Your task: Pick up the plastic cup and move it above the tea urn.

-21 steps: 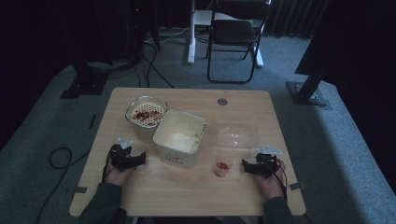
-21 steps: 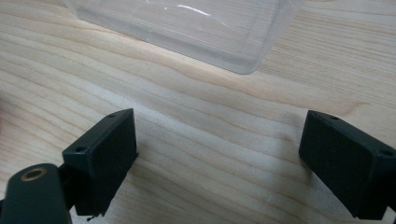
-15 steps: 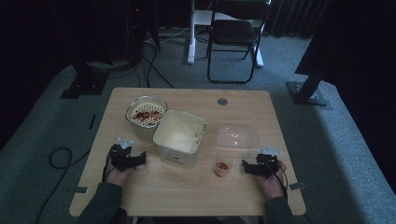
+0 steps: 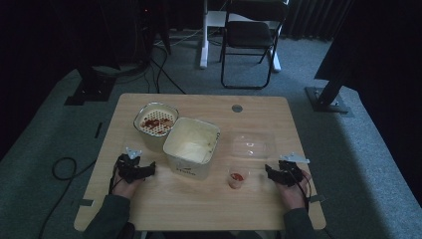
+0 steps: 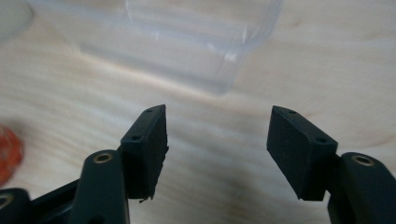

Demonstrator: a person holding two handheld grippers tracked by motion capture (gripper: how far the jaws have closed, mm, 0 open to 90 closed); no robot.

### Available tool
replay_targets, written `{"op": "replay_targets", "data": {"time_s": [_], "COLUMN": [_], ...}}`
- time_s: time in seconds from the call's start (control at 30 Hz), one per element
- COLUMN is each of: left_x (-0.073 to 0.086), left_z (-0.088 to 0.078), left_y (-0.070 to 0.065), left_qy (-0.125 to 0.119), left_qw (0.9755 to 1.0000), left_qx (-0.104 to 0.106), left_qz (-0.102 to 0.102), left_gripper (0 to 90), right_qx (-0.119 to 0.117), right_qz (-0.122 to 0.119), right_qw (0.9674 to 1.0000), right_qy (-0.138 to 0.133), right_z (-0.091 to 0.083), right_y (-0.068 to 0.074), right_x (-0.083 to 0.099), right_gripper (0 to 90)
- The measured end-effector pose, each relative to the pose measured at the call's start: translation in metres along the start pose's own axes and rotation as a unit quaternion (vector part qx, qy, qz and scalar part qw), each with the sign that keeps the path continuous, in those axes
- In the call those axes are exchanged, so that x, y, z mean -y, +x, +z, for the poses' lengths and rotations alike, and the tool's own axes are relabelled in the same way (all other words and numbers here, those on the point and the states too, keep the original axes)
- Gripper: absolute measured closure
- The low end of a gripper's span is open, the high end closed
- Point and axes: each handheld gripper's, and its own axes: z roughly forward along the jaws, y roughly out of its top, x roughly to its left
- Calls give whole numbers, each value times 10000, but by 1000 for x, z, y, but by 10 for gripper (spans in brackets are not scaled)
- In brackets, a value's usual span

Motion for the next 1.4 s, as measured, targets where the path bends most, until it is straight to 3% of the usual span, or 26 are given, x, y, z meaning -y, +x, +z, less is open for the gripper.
{"op": "replay_targets", "data": {"time_s": [0.1,0.33,0.43,0.6,0.7,0.77,0.83,0.87,0.93,1.0,1.17,1.4], "left_x": [0,0,0,0,0,0,0,0,0,0,0,0], "left_z": [0,0,0,0,0,0,0,0,0,0,0,0], "left_y": [0,0,0,0,0,0,0,0,0,0,0,0], "left_qy": [0,1,-1,6,6,6,7,0,-1,0,-1,-1], "left_qw": [10000,10000,10000,10000,10000,10000,10000,10000,10000,10000,10000,10000], "left_qx": [0,0,0,-1,-1,0,0,1,1,1,1,2], "left_qz": [1,0,-3,4,5,7,7,5,4,5,6,7], "left_gripper": [143,142,143,142,143,142,142,143,143,142,142,142], "right_qx": [57,215,278,26,-134,-119,-103,-215,-178,-221,-39,-11], "right_qz": [92,88,180,602,726,746,727,695,738,843,739,757], "right_qw": [9997,9989,9990,9980,9973,9967,9968,9968,9966,9962,9969,9953], "right_qy": [-225,-408,-292,-185,42,290,329,325,307,69,-268,-598], "right_z": [-6,-8,2,25,41,53,57,62,61,55,38,25], "right_y": [-3,-8,-15,-30,-35,-37,-37,-37,-37,-36,-31,-30], "right_x": [-7,-31,-44,-57,-61,-63,-63,-67,-68,-75,-94,-118], "right_gripper": [414,419,444,496,566,579,613,801,820,861,865,864]}}
